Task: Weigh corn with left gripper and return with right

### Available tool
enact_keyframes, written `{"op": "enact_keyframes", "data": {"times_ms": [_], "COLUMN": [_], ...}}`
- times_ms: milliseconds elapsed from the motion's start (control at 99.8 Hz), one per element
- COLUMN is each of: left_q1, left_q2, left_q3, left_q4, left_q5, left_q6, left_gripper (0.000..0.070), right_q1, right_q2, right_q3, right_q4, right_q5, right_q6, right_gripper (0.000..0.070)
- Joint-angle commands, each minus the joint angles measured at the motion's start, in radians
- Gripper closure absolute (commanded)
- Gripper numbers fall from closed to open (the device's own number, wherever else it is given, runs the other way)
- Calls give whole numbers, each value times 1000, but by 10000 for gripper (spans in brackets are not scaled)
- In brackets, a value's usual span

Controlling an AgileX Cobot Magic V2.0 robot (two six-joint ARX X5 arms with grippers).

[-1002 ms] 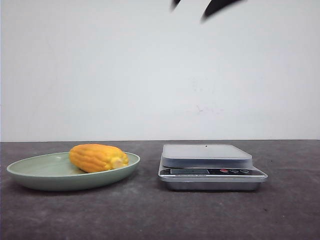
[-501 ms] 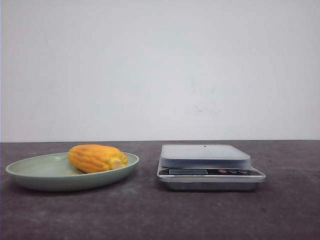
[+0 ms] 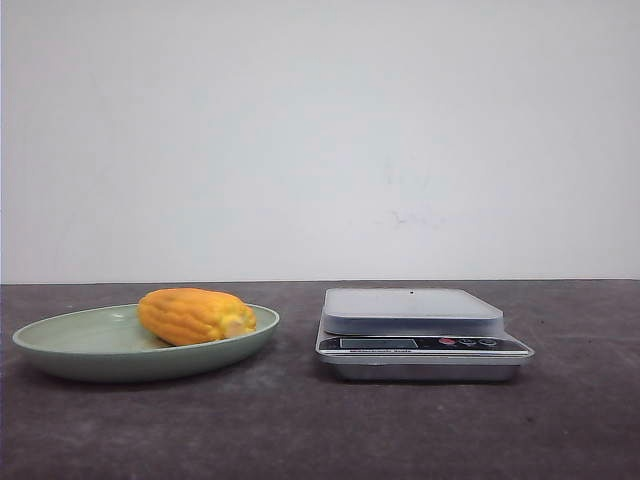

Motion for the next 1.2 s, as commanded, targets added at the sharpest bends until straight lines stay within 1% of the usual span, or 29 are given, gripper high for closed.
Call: {"op": "enact_keyframes", "data": {"times_ms": [0,571,621,661,731,822,872,962,1042,1102,1192], "left_q1": [-6,-3,16,48,123,248,316,436,517,565,605], "left_q2": [0,-3,-10,-15,-32,-70,-97,-157,-201,-230,-265], "left_q3": [8,9,5,-5,-41,-144,-221,-385,-512,-608,-728], "left_q4": [12,13,13,20,56,180,258,397,489,550,613], "left_q5": [5,1,2,0,1,4,34,133,199,223,226], "left_q6": [16,17,43,79,99,128,159,217,225,225,227], "left_gripper": [690,690,690,690,690,690,690,690,690,690,690], "right_q1": [7,7,7,7,7,7,7,7,7,7,7], "right_q2": [-2,-3,-3,-3,-3,-3,-3,-3,-3,-3,-3], "right_q3": [18,18,18,18,18,18,18,18,18,18,18], "right_q4": [-11,-23,-23,-23,-23,-23,-23,-23,-23,-23,-23], "right_q5": [0,2,2,2,2,2,2,2,2,2,2], "right_q6": [13,11,11,11,11,11,11,11,11,11,11], "right_gripper": [691,691,691,691,691,691,691,691,691,691,691]}}
